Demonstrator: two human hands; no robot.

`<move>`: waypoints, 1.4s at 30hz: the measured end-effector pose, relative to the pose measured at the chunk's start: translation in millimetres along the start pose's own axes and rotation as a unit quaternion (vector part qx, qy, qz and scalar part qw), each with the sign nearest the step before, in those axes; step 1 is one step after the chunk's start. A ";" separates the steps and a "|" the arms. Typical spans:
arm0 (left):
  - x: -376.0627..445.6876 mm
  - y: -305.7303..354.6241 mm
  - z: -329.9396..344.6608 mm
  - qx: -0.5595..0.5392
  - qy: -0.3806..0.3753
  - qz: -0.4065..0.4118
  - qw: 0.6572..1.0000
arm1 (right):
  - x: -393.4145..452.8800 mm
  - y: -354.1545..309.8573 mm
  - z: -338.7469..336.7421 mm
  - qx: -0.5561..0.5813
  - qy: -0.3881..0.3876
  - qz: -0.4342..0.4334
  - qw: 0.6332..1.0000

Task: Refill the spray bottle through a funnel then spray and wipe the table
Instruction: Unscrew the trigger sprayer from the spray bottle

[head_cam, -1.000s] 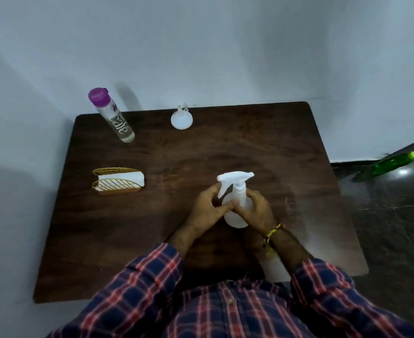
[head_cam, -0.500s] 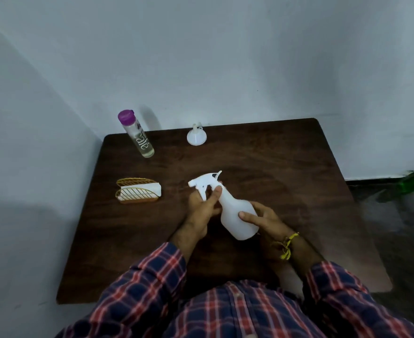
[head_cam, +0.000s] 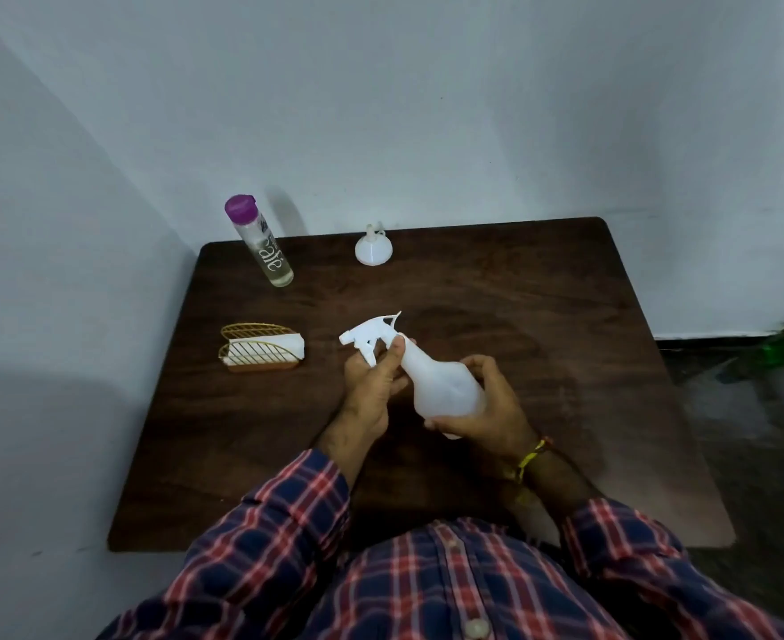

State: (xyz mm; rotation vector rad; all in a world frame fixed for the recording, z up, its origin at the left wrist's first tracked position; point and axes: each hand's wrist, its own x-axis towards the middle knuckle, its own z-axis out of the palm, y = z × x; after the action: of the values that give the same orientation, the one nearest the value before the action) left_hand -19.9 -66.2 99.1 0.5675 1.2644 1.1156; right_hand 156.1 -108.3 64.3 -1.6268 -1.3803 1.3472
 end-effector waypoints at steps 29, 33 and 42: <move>-22.9 16.9 6.4 0.063 -0.012 0.048 0.997 | -9.1 -35.6 -14.6 -0.031 -0.069 0.015 0.997; -25.6 18.6 8.2 0.079 -0.004 0.056 0.995 | -9.0 -32.1 -5.9 -0.067 -0.082 0.020 0.994; -32.9 21.1 7.8 0.101 0.070 0.082 0.989 | -10.6 -27.0 5.7 -0.192 0.036 -0.079 0.977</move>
State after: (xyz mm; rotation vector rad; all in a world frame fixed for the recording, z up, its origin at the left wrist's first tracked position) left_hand -17.0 -85.1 134.1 0.7665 1.4837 1.1878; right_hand 142.4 -111.9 90.2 -1.7420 -1.7667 0.9603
